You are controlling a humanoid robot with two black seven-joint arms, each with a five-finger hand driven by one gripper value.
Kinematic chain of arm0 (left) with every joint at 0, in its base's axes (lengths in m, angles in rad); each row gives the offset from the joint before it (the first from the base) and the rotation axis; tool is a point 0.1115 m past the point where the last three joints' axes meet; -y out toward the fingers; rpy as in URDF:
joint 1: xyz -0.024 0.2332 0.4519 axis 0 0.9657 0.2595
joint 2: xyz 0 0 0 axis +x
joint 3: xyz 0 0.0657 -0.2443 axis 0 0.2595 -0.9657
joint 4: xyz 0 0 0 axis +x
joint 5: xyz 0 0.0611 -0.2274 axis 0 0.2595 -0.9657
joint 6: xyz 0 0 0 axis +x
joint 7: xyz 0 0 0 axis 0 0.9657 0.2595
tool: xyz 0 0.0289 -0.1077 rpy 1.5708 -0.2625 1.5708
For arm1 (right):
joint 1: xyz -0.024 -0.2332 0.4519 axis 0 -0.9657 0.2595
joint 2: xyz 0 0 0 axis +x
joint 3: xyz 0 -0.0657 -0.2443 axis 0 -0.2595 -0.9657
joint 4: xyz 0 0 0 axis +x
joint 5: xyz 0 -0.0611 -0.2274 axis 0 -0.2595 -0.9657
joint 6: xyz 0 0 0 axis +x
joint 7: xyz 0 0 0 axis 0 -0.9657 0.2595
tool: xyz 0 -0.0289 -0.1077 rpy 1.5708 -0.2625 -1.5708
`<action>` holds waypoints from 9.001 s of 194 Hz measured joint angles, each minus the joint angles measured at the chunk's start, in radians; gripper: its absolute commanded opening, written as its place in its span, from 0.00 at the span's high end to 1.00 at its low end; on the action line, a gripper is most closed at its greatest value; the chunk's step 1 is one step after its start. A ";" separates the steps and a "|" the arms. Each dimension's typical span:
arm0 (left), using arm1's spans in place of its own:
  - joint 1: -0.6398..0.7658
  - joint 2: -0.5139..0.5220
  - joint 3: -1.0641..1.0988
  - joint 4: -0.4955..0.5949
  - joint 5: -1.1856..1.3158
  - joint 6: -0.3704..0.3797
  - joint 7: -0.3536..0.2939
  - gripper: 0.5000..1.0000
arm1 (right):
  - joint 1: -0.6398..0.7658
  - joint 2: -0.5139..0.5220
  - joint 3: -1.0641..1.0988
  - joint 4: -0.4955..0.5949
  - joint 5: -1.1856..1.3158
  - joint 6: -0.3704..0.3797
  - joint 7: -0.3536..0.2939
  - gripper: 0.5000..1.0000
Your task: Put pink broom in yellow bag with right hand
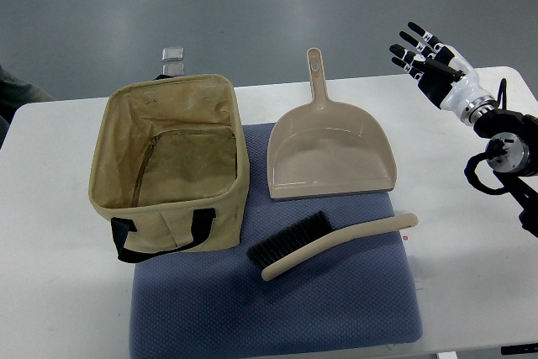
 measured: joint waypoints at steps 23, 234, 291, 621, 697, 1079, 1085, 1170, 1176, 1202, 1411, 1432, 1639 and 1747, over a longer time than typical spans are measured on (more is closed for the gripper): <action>-0.001 0.000 -0.009 0.001 0.000 0.001 0.003 0.00 | 0.002 -0.004 0.003 0.000 0.000 0.000 0.000 0.14; 0.001 0.000 -0.002 0.001 0.000 0.004 0.005 0.00 | 0.003 -0.003 0.003 0.000 0.000 0.037 -0.002 0.14; 0.001 0.000 -0.002 0.000 0.000 0.004 0.005 0.00 | 0.004 -0.007 0.005 0.000 0.001 0.042 -0.002 0.14; 0.001 0.000 -0.002 0.001 0.000 0.003 0.005 0.00 | 0.007 -0.063 -0.015 -0.002 0.014 0.106 0.000 0.14; 0.001 0.000 -0.002 0.001 0.000 0.003 0.005 0.00 | 0.065 -0.191 -0.160 0.005 0.017 0.180 0.025 0.15; 0.001 0.000 -0.002 0.001 0.000 0.003 0.005 0.00 | 0.179 -0.531 -0.750 0.615 -1.237 -0.023 0.140 0.33; 0.001 0.000 -0.002 0.001 0.000 0.003 0.005 0.00 | 0.181 -0.531 -0.752 0.622 -1.239 -0.023 0.130 0.33; 0.001 0.000 -0.002 0.001 0.000 0.003 0.005 0.00 | 0.195 -0.479 -0.789 0.635 -1.243 -0.033 0.042 0.39; 0.001 0.000 -0.002 0.001 0.000 0.003 0.005 0.00 | 0.196 -0.475 -0.794 0.635 -1.243 -0.034 0.037 0.39; 0.001 0.000 -0.002 0.001 0.000 0.003 0.005 0.00 | 0.196 -0.453 -0.811 0.634 -1.244 -0.036 0.024 0.40; 0.001 0.000 -0.002 0.000 0.000 0.003 0.005 0.00 | 0.196 -0.436 -0.881 0.617 -1.342 -0.108 -0.022 0.67; 0.001 0.000 -0.002 0.000 0.000 0.003 0.005 0.00 | 0.195 -0.432 -0.883 0.613 -1.345 -0.121 -0.021 0.60; 0.001 0.000 -0.002 0.000 0.000 0.003 0.005 0.00 | 0.449 -0.540 -0.868 0.595 -1.297 -0.174 0.030 1.00; 0.001 0.000 -0.002 0.000 0.000 0.003 0.005 0.00 | 0.790 -0.594 -0.866 0.494 -1.185 -0.171 0.049 1.00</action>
